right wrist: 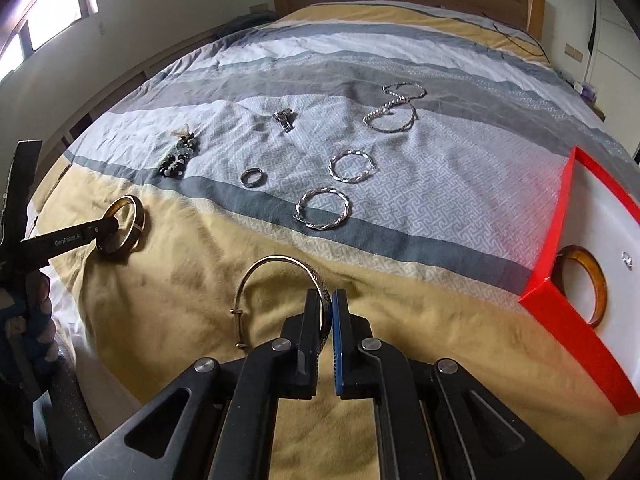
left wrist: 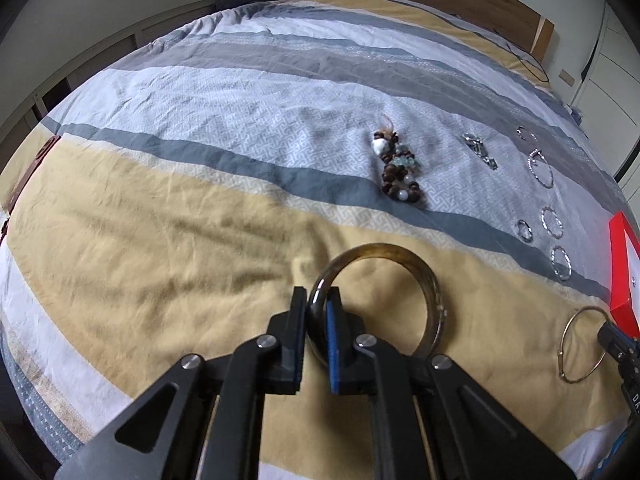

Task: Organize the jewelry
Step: 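Carry both bangles into the red box while the right tool opens, releasing the cuff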

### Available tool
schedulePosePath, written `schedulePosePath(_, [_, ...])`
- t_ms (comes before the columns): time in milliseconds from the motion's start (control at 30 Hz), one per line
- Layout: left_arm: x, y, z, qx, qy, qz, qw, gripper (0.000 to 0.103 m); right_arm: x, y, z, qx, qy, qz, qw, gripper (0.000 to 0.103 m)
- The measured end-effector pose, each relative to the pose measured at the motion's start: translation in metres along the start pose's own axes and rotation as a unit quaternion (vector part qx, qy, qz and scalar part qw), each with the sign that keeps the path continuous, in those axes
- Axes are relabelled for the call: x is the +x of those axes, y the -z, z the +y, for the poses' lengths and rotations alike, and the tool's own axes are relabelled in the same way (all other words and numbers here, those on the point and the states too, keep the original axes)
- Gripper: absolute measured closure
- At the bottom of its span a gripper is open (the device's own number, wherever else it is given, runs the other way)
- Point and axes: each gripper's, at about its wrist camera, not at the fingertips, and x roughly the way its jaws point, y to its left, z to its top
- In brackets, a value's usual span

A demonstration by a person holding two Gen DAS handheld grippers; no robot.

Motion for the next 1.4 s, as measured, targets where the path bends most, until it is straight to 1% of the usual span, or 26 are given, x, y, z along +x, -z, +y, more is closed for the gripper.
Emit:
schedulePosePath(133, [-0.026, 0.006, -0.002, 0.014, 0.001, -0.015, 0.9998, 0.095, -0.028, 0.001, 0.011, -0.019, 0.013, -0.014, 1.0, 0.097])
schedulePosePath(433, [-0.09, 0.016, -0.001, 0.028, 0.02, -0.056, 0.9978, 0.095, -0.095, 0.012, 0.029, -0.022, 0.027, -0.055, 0.998, 0.097])
schedulePosePath(533, [-0.107, 0.021, -0.008, 0.036, 0.027, -0.065, 0.9969, 0.095, -0.118, 0.02, 0.029, -0.016, 0.032, -0.069, 0.997, 0.097])
schedulePosePath(667, [-0.13, 0.028, -0.03, 0.057, 0.042, -0.076, 0.9946, 0.095, -0.146, 0.033, 0.016, 0.002, 0.042, -0.088, 0.995, 0.097])
schedulePosePath(867, [-0.158, 0.031, -0.091, 0.1, 0.085, -0.085, 0.9877, 0.095, -0.193, 0.046, -0.029, 0.044, 0.069, -0.127, 0.988, 0.097])
schedulePosePath(967, [-0.166, 0.028, -0.131, 0.125, 0.109, -0.083, 0.9826, 0.095, -0.215, 0.049, -0.06, 0.064, 0.088, -0.144, 0.984, 0.097])
schedulePosePath(1067, [-0.173, 0.023, -0.172, 0.154, 0.125, -0.086, 0.9762, 0.095, -0.229, 0.05, -0.092, 0.087, 0.101, -0.155, 0.979, 0.097])
schedulePosePath(1233, [-0.172, 0.012, -0.245, 0.21, 0.144, -0.091, 0.9627, 0.095, -0.231, 0.048, -0.14, 0.113, 0.123, -0.157, 0.973, 0.097])
schedulePosePath(1400, [-0.146, 0.002, -0.317, 0.255, 0.149, -0.085, 0.9516, 0.095, -0.208, 0.044, -0.183, 0.132, 0.134, -0.139, 0.972, 0.097])
